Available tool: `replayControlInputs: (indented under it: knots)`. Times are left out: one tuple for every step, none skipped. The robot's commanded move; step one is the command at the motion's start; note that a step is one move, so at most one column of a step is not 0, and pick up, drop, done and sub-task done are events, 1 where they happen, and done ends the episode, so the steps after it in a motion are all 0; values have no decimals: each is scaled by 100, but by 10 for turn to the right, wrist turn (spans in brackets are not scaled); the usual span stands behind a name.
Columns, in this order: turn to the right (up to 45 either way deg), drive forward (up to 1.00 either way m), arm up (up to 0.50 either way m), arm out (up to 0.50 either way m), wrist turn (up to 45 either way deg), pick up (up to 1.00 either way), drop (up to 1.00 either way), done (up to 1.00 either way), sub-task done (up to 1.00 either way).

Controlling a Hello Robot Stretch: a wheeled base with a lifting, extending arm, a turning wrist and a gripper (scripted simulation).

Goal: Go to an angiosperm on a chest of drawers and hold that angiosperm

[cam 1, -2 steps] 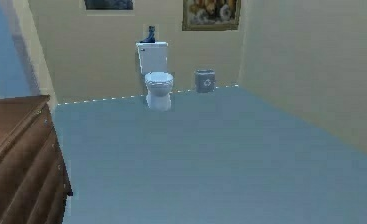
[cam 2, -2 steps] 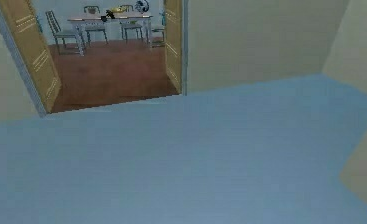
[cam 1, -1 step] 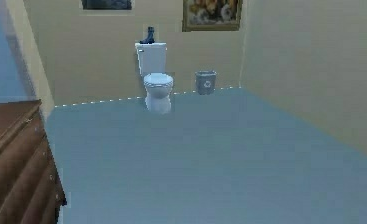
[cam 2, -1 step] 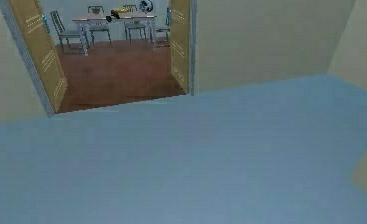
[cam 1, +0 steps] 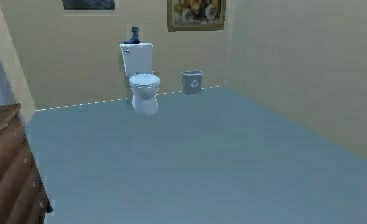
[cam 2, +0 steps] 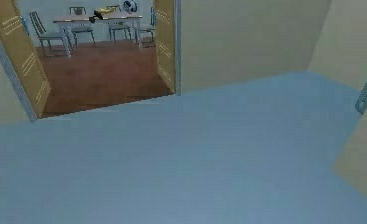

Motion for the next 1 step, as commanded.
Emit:
replayControlInputs:
  knots:
    - [0, 25, 0, 0, 0, 0, 0, 0, 0]
